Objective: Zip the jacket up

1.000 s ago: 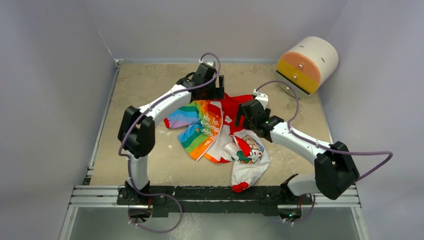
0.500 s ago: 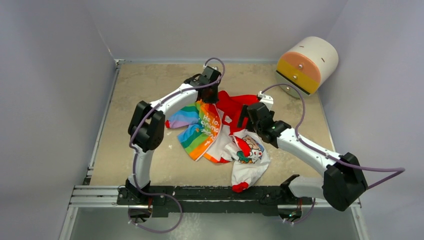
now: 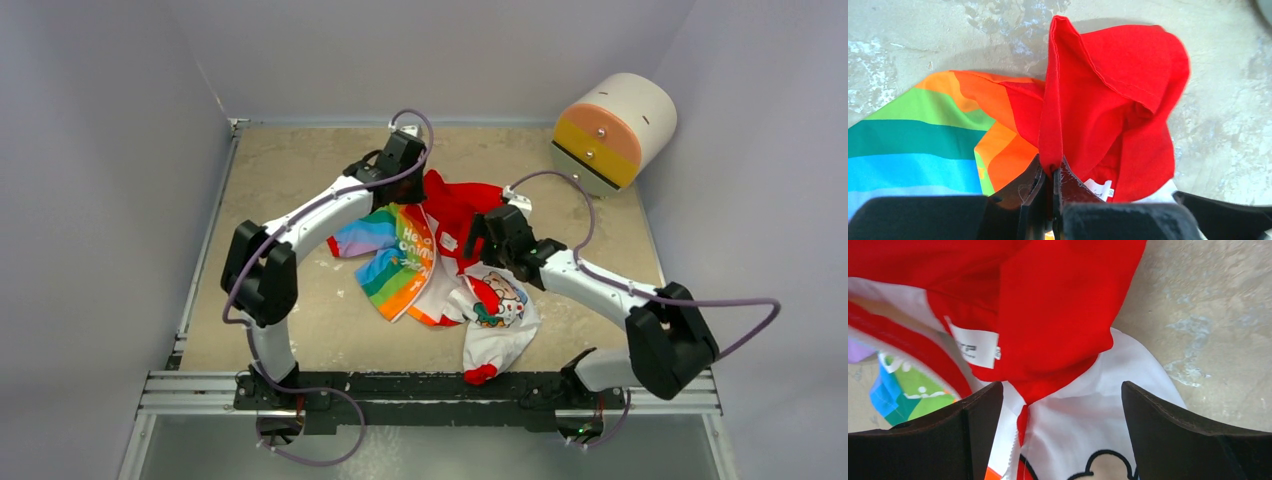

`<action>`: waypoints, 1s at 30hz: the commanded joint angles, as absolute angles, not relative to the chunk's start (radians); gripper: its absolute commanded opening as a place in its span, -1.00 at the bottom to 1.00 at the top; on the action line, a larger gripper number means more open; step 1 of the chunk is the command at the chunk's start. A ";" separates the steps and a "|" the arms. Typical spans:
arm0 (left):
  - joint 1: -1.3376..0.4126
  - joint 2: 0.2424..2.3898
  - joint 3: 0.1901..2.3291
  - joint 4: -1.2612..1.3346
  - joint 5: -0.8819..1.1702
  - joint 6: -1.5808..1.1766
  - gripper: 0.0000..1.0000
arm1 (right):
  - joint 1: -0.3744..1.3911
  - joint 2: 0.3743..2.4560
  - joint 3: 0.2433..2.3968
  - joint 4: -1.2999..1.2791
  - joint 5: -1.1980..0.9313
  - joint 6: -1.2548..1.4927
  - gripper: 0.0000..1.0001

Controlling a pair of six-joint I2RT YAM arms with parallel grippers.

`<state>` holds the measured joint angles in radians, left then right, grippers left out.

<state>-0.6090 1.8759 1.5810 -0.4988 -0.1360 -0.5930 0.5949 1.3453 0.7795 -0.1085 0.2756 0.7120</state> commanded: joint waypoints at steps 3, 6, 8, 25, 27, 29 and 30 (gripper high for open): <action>-0.609 1.752 1.491 -0.391 -0.167 -0.621 -1.00 | 0.597 1.440 0.819 -0.013 0.214 0.732 0.73; -0.609 1.731 1.464 -0.382 -0.168 -0.624 -1.00 | 0.596 1.478 0.826 -0.003 0.191 0.733 0.64; -0.609 1.718 1.451 -0.381 -0.165 -0.624 -1.00 | 0.596 1.494 0.830 0.014 0.156 0.737 0.42; -0.608 1.537 1.411 -0.360 -0.135 -0.616 -1.00 | 0.595 1.349 0.981 -0.052 0.298 0.663 -1.00; -0.609 1.504 1.423 -0.366 -0.136 -0.611 -1.00 | 0.596 1.304 0.997 -0.061 0.315 0.652 -1.00; -0.609 1.460 1.439 -0.375 -0.145 -0.608 -1.00 | 0.595 1.252 1.013 -0.070 0.326 0.641 -1.00; -0.609 1.436 1.445 -0.379 -0.150 -0.605 -1.00 | 0.596 1.225 1.020 -0.072 0.333 0.636 -1.00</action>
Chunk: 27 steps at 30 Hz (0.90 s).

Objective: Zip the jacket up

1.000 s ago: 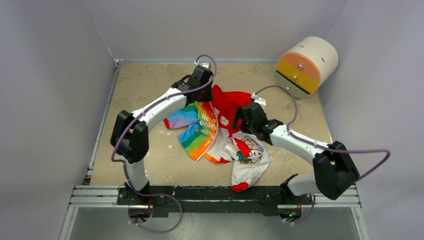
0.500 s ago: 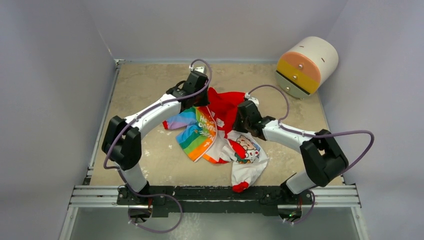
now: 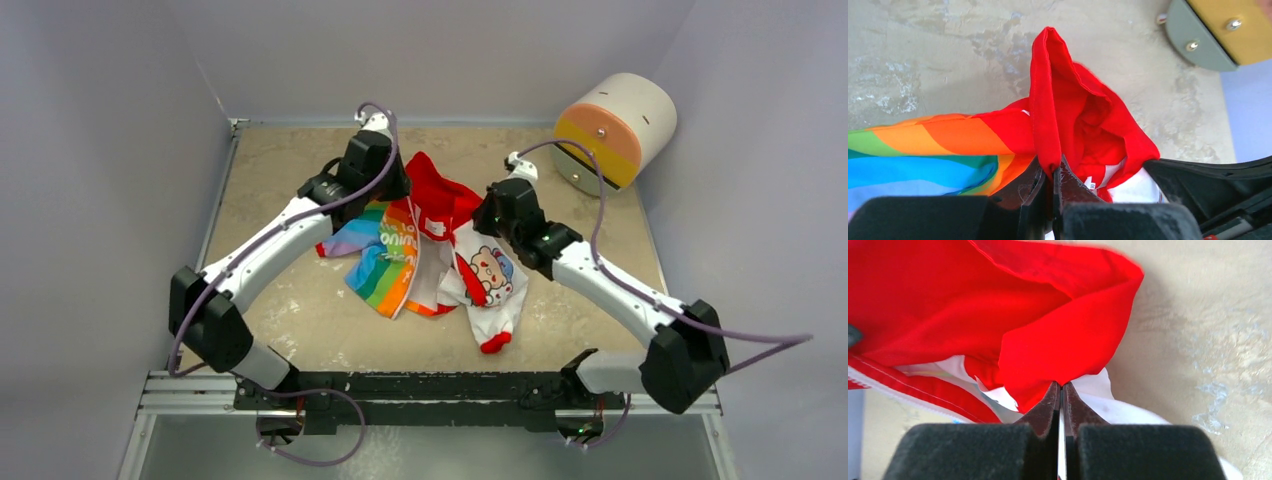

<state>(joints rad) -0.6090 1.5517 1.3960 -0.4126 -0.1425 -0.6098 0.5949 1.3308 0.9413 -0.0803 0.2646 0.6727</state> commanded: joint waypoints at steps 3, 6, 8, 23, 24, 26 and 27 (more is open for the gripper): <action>-0.609 1.349 1.453 -0.380 -0.174 -0.603 -1.00 | 0.595 1.129 1.046 -0.074 0.354 0.616 -1.00; -0.609 1.260 1.455 -0.373 -0.192 -0.608 -1.00 | 0.595 1.056 1.082 -0.070 0.375 0.587 -1.00; -0.609 1.203 1.456 -0.366 -0.200 -0.619 -1.00 | 0.595 1.024 1.116 -0.072 0.392 0.579 -1.00; -0.609 1.062 1.566 -0.446 -0.102 -0.513 -1.00 | 0.597 0.876 1.285 -0.040 0.317 0.505 -1.00; -0.609 1.058 1.571 -0.456 -0.092 -0.501 -1.00 | 0.596 0.865 1.284 -0.045 0.310 0.505 -1.00; -0.609 1.053 1.577 -0.473 -0.072 -0.481 -1.00 | 0.597 0.851 1.282 -0.061 0.304 0.513 -1.00; -0.609 1.054 1.577 -0.481 -0.066 -0.479 -1.00 | 0.596 0.848 1.279 -0.071 0.308 0.514 -1.00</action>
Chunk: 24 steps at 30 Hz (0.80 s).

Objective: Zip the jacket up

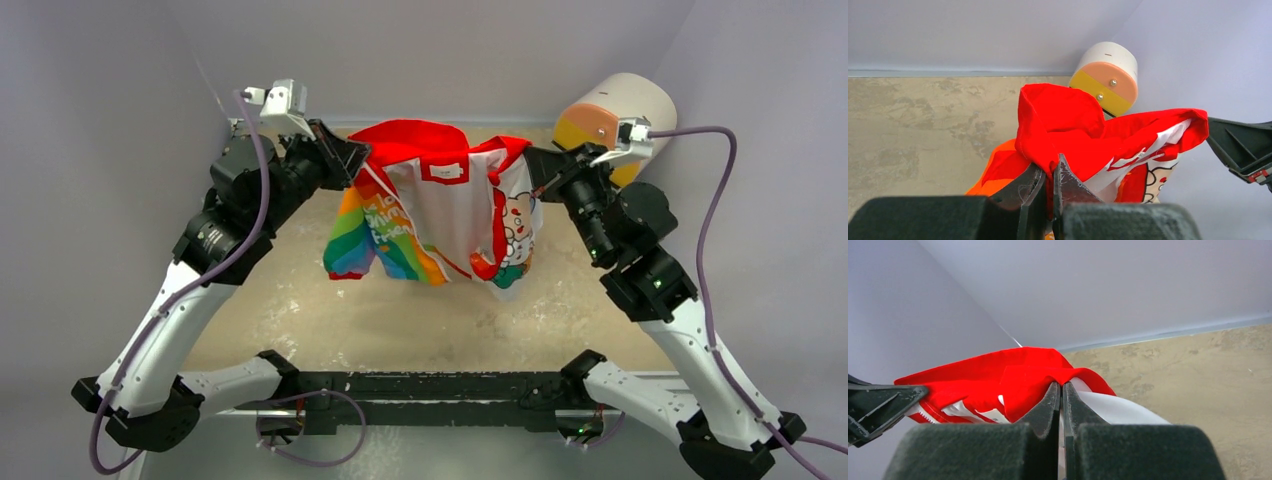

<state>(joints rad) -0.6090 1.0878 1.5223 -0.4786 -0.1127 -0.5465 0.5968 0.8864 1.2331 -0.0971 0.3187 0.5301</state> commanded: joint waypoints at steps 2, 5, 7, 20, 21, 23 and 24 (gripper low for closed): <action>-0.609 1.062 1.568 -0.486 -0.060 -0.483 -1.00 | 0.596 0.854 1.261 -0.103 0.302 0.533 -1.00; -0.609 1.099 1.533 -0.482 -0.097 -0.499 -1.00 | 0.596 0.884 1.209 -0.102 0.345 0.554 -1.00; -0.609 1.142 1.500 -0.482 -0.171 -0.528 -1.00 | 0.595 0.924 1.170 -0.080 0.381 0.555 -1.00; -0.609 1.497 1.442 -0.444 -0.358 -0.609 -1.00 | 0.440 1.320 1.064 0.100 0.243 0.554 -1.00; -0.609 1.516 1.455 -0.442 -0.355 -0.607 -1.00 | 0.429 1.336 1.077 0.102 0.230 0.541 -1.00; -0.609 1.554 1.490 -0.443 -0.361 -0.601 -1.00 | 0.420 1.364 1.111 0.108 0.223 0.520 -1.00; -0.609 1.573 1.512 -0.443 -0.365 -0.594 -1.00 | 0.416 1.378 1.131 0.110 0.217 0.510 -1.00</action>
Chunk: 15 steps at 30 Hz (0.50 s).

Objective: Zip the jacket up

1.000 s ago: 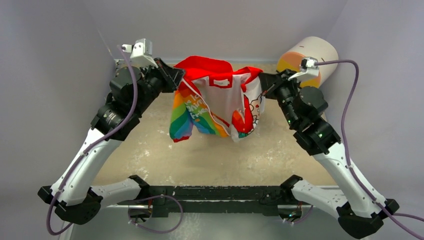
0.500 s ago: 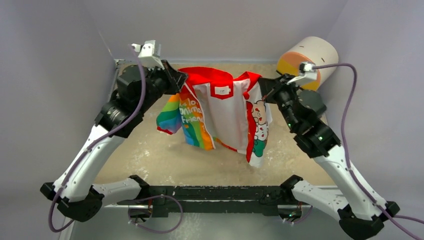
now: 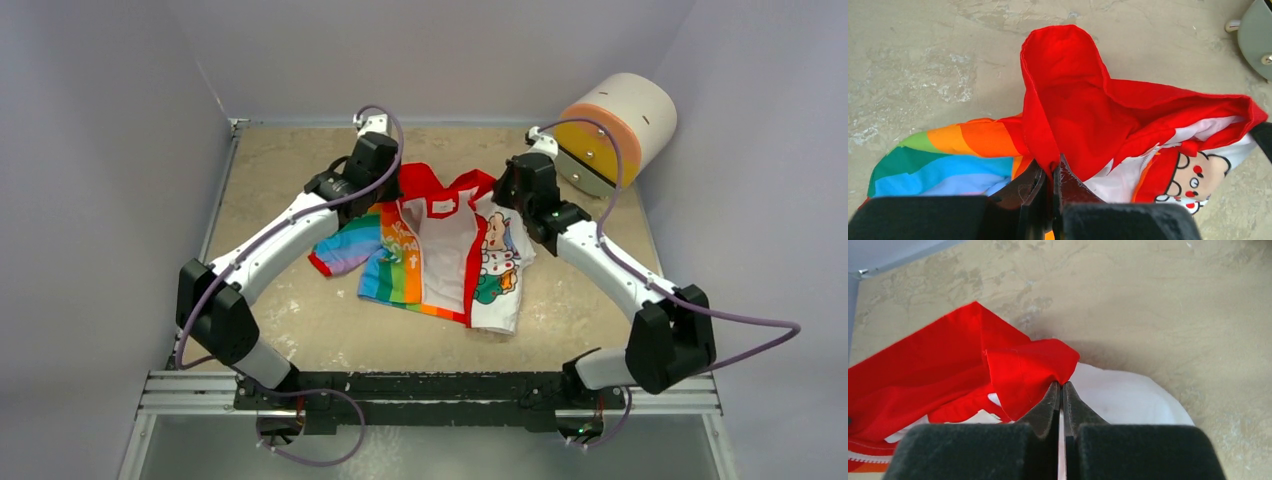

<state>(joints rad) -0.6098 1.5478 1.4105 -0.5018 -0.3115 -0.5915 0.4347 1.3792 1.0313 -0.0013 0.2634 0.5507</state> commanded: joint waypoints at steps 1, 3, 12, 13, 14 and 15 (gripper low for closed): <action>-0.608 1.596 1.538 -0.448 -0.372 -0.590 -1.00 | 0.412 1.393 1.155 0.109 0.211 0.501 -1.00; -0.607 1.641 1.602 -0.457 -0.382 -0.576 -1.00 | 0.405 1.426 1.203 0.105 0.199 0.486 -1.00; -0.590 1.821 1.798 -0.472 -0.563 -0.505 -0.64 | 0.366 1.670 1.497 0.043 0.169 0.463 -0.82; -0.584 1.848 1.830 -0.481 -0.589 -0.495 -0.38 | 0.361 1.722 1.538 0.017 0.167 0.463 -0.52; -0.578 1.878 1.864 -0.497 -0.609 -0.489 -0.17 | 0.357 1.755 1.581 -0.019 0.164 0.463 -0.26; -0.572 1.910 1.899 -0.517 -0.611 -0.485 -0.05 | 0.352 1.782 1.615 -0.058 0.155 0.462 -0.08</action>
<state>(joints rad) -0.6010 1.8290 1.7664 -0.5087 -0.4973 -0.5289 0.3740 1.6867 1.4658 0.0196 0.1844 0.4847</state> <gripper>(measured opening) 0.361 0.274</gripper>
